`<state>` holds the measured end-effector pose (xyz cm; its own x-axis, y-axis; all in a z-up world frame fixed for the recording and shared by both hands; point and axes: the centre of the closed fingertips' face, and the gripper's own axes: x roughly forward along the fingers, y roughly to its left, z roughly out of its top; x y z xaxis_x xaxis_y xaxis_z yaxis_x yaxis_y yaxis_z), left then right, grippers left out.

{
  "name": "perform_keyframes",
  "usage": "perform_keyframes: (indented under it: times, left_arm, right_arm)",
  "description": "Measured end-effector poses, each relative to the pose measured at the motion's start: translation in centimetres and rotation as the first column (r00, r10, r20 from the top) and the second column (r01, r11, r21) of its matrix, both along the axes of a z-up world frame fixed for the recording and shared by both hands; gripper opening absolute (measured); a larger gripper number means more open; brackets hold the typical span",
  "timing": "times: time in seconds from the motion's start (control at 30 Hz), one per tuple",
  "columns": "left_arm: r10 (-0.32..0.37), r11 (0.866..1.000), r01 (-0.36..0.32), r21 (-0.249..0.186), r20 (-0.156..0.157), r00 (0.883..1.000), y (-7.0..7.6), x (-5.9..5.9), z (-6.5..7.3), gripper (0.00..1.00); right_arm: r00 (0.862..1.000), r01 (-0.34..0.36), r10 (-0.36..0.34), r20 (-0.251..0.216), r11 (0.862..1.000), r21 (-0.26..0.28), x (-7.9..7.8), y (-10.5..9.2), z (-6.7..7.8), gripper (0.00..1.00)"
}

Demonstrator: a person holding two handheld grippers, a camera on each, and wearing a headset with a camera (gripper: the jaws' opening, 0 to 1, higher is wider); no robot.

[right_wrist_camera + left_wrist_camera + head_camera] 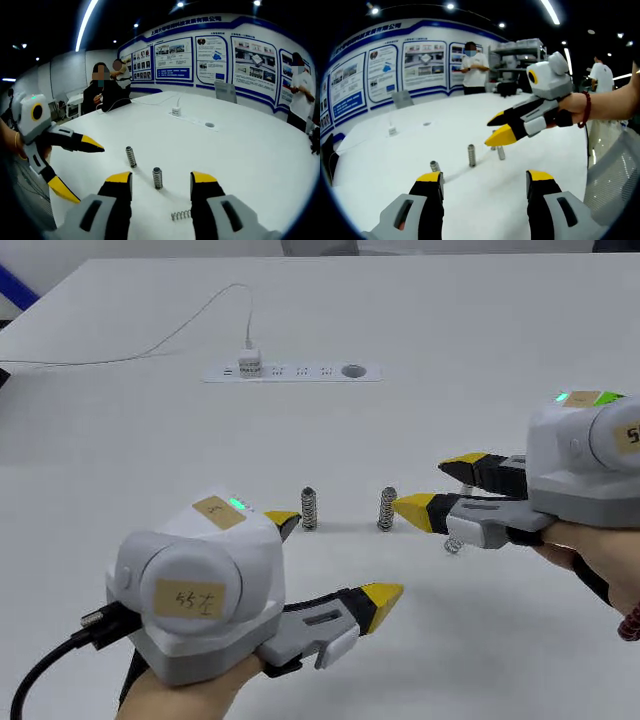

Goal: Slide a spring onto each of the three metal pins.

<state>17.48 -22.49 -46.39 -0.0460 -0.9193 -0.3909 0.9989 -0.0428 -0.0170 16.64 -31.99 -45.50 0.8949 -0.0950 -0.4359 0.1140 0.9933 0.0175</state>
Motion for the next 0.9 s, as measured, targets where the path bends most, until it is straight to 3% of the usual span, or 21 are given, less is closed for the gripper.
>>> perform_keyframes:
  times: [0.43, 0.9]
  left_arm:
    - [-0.081, 0.997, 0.081, 0.005, 0.020, 0.996, -3.7, -2.3, -1.1, 0.61]
    - [-0.152, 0.988, 0.151, 0.022, 0.041, 0.988, -8.0, -4.2, -3.1, 0.45]
  right_arm:
    - [0.994, 0.094, -0.096, 0.043, 0.995, 0.047, -4.0, -0.9, 1.5, 0.53]
    - [0.988, 0.137, -0.142, 0.066, 0.988, 0.072, -7.8, -1.4, 1.2, 0.54]
